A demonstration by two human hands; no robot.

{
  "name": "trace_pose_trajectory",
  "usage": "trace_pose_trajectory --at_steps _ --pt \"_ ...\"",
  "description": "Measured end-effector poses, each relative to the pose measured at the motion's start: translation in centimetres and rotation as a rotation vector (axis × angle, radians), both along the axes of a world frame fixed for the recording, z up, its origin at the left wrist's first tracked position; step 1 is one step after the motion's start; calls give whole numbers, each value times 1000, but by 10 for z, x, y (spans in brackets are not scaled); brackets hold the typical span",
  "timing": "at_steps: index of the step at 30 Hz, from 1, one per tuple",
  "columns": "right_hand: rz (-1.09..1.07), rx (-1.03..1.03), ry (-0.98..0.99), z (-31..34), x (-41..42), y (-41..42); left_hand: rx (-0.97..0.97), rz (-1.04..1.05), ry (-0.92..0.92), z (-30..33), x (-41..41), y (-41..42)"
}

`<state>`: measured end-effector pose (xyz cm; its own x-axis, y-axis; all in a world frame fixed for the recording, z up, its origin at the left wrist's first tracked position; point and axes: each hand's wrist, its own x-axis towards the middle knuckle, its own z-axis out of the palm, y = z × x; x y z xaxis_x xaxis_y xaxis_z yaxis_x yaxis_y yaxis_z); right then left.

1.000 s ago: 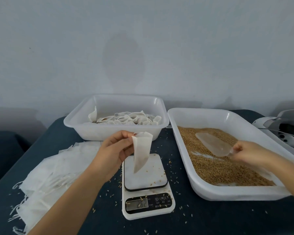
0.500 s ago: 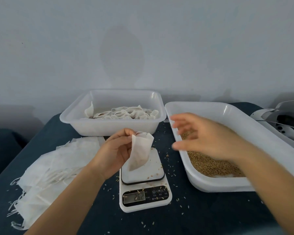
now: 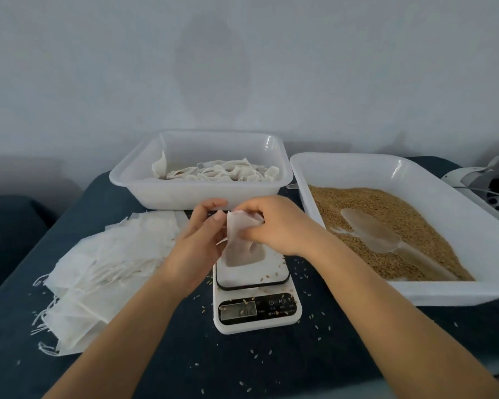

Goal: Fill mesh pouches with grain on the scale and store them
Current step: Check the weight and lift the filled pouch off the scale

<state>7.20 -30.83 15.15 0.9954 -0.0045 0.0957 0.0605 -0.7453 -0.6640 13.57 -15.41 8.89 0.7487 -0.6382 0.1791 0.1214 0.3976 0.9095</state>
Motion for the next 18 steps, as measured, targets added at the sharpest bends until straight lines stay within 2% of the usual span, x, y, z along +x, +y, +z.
trace_pose_trajectory --at_steps 4,7,13,18 --pt "-36 26 9 -5 5 -4 377 143 -295 -8 -7 -2" --pt "-42 27 19 -8 5 -2 510 253 -396 -11 -9 -7" --pt "-78 18 7 -18 5 -2 515 319 -439 -15 -9 -9" --pt "-131 32 -94 -26 1 0 512 405 -453 -19 -9 -15"
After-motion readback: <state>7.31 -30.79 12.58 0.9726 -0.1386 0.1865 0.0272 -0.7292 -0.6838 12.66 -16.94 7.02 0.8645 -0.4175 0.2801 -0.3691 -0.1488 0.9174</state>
